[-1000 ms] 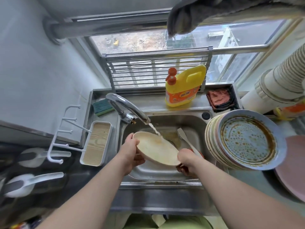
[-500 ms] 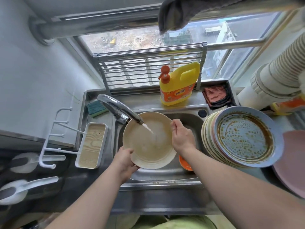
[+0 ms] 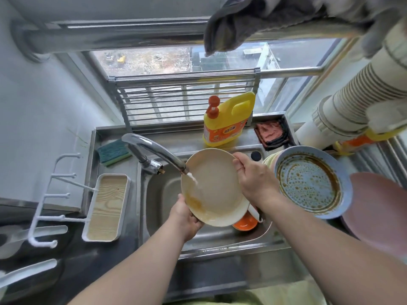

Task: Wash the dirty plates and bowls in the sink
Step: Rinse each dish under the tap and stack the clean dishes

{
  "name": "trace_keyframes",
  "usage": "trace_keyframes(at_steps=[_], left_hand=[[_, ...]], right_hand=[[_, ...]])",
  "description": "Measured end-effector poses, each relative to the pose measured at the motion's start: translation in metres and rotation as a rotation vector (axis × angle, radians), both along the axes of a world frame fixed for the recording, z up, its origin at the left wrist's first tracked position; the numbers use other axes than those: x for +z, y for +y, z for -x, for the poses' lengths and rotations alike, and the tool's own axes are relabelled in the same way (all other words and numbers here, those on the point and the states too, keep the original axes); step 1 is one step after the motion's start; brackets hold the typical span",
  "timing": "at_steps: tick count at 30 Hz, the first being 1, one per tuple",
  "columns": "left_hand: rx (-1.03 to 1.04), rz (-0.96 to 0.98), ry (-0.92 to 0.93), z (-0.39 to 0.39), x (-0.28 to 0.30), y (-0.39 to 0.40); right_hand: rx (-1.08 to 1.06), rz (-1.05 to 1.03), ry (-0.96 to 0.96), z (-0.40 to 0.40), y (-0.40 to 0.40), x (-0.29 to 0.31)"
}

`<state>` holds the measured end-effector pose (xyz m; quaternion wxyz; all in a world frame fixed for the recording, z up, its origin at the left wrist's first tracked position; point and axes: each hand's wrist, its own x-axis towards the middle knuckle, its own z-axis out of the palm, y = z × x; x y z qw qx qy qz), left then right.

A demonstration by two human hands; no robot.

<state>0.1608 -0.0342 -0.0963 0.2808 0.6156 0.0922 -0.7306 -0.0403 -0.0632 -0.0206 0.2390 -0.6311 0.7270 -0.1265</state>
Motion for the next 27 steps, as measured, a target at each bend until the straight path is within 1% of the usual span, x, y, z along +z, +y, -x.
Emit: trace_keyframes(at_steps=[3,6,10,11,14,16,18,22,24,27], left_hand=[[-0.046,-0.013,0.069,-0.002,-0.004,-0.001],[-0.124,0.006,0.163,-0.01,-0.007,-0.002],[-0.213,-0.045,0.159,-0.021,0.002,-0.002],[-0.229,-0.059,0.15,-0.025,0.004,-0.002],[-0.257,-0.099,0.136,-0.042,-0.001,-0.003],[-0.269,-0.113,0.144,-0.052,-0.007,-0.006],[-0.278,-0.105,0.155,-0.064,-0.015,-0.011],[-0.292,-0.084,0.11,-0.085,-0.014,-0.018],[-0.303,-0.041,0.066,-0.092,-0.006,-0.022],[-0.397,0.044,-0.008,-0.101,0.007,-0.029]], right_hand=[[-0.088,-0.078,0.011,-0.002,0.01,0.006],[-0.233,-0.199,-0.028,-0.005,0.015,0.008],[-0.412,-0.387,-0.071,-0.004,0.026,0.002],[-0.45,-0.409,-0.11,-0.003,0.029,-0.001],[-0.604,-0.495,-0.303,-0.009,0.038,-0.002],[-0.683,-0.558,-0.367,-0.015,0.044,0.001],[-0.712,-0.603,-0.437,-0.02,0.048,-0.003],[-0.776,-0.683,-0.536,-0.036,0.054,-0.021],[-0.784,-0.712,-0.545,-0.045,0.057,-0.038],[-0.788,-0.742,-0.546,-0.057,0.06,-0.061]])
